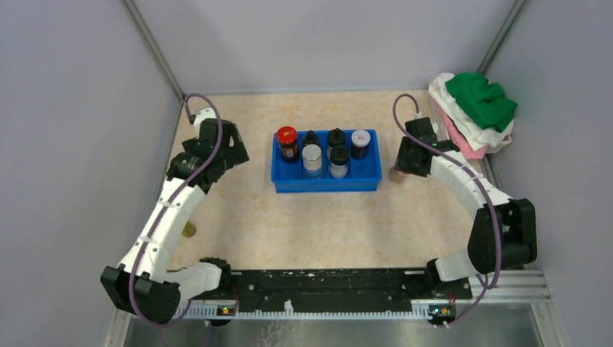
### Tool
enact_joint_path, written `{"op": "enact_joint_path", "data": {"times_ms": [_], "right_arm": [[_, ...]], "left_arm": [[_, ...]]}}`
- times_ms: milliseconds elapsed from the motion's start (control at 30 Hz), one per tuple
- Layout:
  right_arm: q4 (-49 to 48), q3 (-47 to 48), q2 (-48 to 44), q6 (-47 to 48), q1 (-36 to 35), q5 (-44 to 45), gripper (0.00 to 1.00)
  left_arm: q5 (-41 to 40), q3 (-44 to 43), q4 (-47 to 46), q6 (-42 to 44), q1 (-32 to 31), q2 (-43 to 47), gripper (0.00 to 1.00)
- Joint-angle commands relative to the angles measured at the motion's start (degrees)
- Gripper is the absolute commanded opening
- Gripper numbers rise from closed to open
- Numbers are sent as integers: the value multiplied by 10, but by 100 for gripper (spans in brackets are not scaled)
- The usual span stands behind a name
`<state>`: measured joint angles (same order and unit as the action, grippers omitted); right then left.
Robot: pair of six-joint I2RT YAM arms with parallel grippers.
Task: Organize the condiment bottles
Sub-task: Pick up the bottle from the corner of the board.
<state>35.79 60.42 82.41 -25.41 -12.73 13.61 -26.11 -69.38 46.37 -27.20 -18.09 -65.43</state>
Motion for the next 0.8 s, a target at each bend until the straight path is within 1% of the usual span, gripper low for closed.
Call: {"op": "enact_joint_path", "data": {"times_ms": [0,67,133,200,300,400,467,567,767], "right_arm": [[-27,20,-25,16,-12,-19,0],[-32,16,-26,19,-15,-21,0],[-34,15,-27,20,-17,-32,0],[-32,19,-27,20,-27,-28,0],[-27,22,-26,20,-35,-24,0],[-23,22,-26,20,-42,-17,0],[-17,23,-24,21,-46,-11,0],[-11,27,-20,20,-53,4,0],[-4,32,-5,16,-70,24,0]], "left_arm": [[-31,-23,73,-102,53,-9,99],[-39,-42,126,-162,76,-42,99],[-65,-66,207,-243,92,-80,99],[-95,-83,274,-311,94,-106,99],[-124,-82,344,-394,95,-120,99],[-119,-49,338,-412,99,-90,99],[-118,-35,326,-404,99,-65,99],[-121,4,323,-435,100,-41,99],[-96,62,347,-504,103,-46,99]]}}
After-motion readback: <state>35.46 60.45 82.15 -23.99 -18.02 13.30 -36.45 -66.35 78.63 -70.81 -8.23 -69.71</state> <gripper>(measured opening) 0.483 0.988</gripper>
